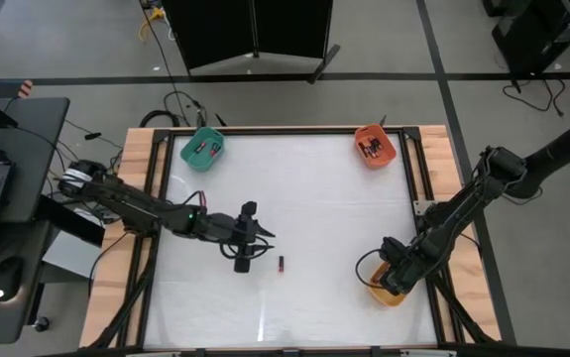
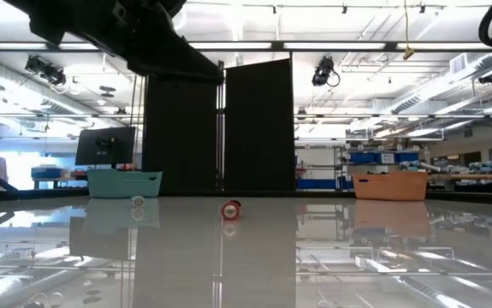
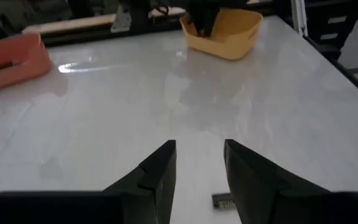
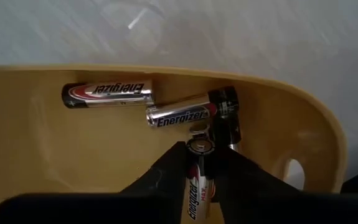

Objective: Sort batteries
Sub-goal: Put the silver battery into the yellow bin, then put the red battery into the green bin

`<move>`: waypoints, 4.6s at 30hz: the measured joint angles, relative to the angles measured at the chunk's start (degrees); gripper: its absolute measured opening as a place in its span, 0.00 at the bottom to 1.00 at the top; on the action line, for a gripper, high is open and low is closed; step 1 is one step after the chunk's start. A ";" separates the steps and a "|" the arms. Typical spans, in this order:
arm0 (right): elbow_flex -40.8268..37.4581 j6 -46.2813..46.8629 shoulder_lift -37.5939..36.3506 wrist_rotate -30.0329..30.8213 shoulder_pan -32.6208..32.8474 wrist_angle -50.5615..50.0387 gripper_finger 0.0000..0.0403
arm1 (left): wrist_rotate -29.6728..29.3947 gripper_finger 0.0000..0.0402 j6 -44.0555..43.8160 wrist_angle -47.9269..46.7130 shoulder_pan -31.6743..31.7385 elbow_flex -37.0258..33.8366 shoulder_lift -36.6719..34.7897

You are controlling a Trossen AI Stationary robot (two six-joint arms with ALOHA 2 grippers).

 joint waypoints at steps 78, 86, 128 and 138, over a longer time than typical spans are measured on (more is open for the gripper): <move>15.17 -12.92 0.00 10.71 -3.56 -13.79 0.50 | 13.00 0.19 37.07 -58.94 0.10 44.94 38.53; 15.17 -12.92 0.00 10.71 -3.56 -13.81 0.50 | 13.81 0.12 32.35 -58.36 0.08 44.94 38.33; 15.15 -17.42 0.00 16.57 -8.07 -13.96 0.45 | 0.14 0.12 -0.66 -64.99 56.07 18.53 3.52; 15.15 -19.57 0.00 16.57 -8.87 -13.73 0.45 | -0.07 0.12 2.13 -63.19 66.59 18.56 7.77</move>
